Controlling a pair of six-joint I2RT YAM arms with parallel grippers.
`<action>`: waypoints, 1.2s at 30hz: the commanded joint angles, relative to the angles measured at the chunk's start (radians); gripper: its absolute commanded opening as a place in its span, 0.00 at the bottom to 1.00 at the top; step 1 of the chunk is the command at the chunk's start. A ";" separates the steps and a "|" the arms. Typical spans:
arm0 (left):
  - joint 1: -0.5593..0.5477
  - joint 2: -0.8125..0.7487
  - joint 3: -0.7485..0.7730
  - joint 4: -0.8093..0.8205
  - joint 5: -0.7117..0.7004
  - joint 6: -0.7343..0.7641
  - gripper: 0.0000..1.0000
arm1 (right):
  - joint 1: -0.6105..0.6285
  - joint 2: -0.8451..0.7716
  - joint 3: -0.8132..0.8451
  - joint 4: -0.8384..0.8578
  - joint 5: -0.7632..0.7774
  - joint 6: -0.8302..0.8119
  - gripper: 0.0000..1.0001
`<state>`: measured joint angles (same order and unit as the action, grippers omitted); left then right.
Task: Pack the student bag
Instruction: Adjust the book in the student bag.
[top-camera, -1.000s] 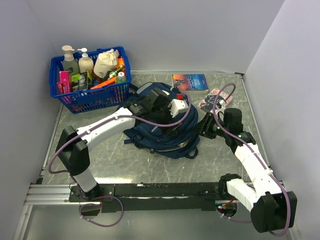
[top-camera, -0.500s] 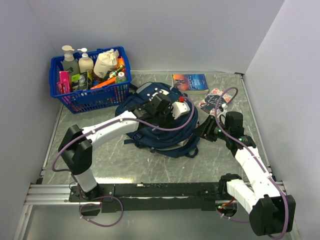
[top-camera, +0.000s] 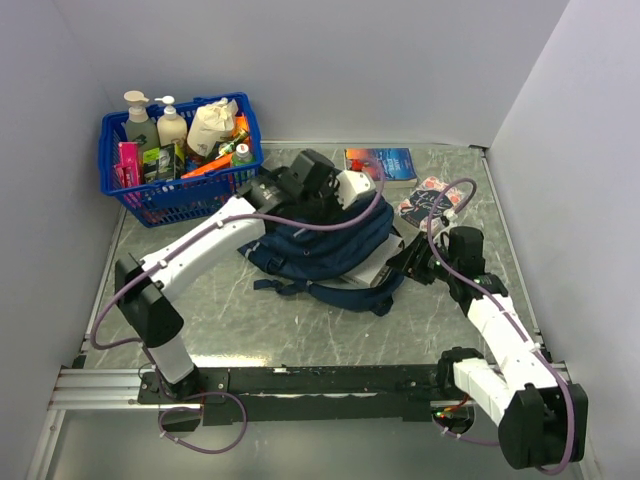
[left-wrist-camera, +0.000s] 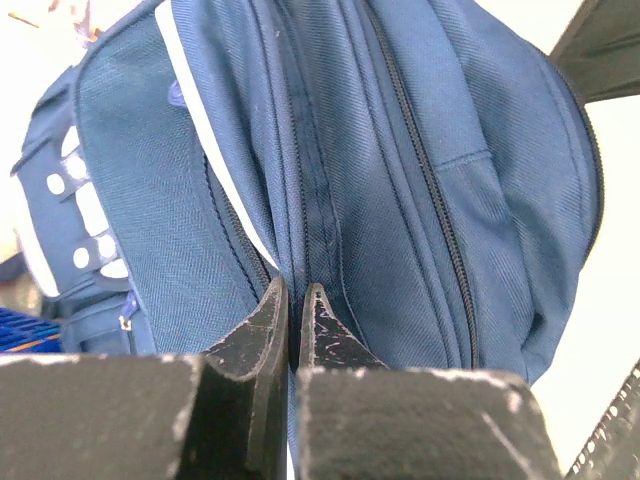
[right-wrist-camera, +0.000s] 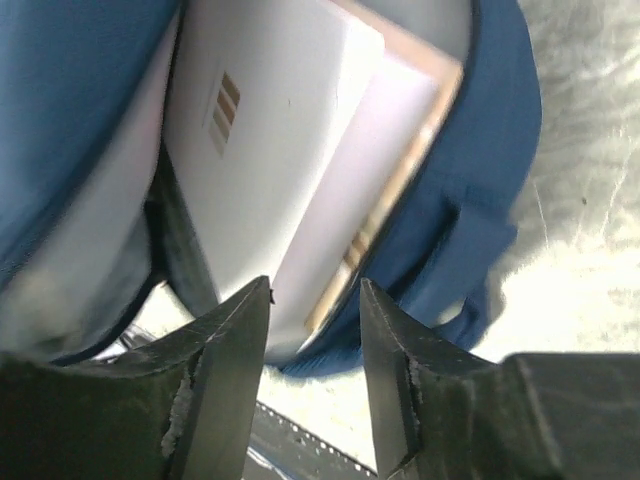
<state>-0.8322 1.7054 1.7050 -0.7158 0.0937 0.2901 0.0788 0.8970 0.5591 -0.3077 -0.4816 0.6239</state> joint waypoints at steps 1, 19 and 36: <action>-0.004 -0.079 0.130 -0.059 0.121 0.054 0.01 | -0.008 0.043 0.007 0.142 -0.011 0.036 0.51; -0.002 -0.093 0.313 -0.169 0.388 -0.003 0.01 | 0.235 0.342 0.051 0.305 -0.084 0.092 0.27; 0.238 -0.207 -0.116 -0.088 0.504 0.052 0.01 | 0.138 0.108 0.045 0.248 -0.195 -0.015 0.52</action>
<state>-0.6716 1.5909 1.6215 -0.9668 0.4873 0.3134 0.2752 1.0855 0.5888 -0.1329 -0.6128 0.6300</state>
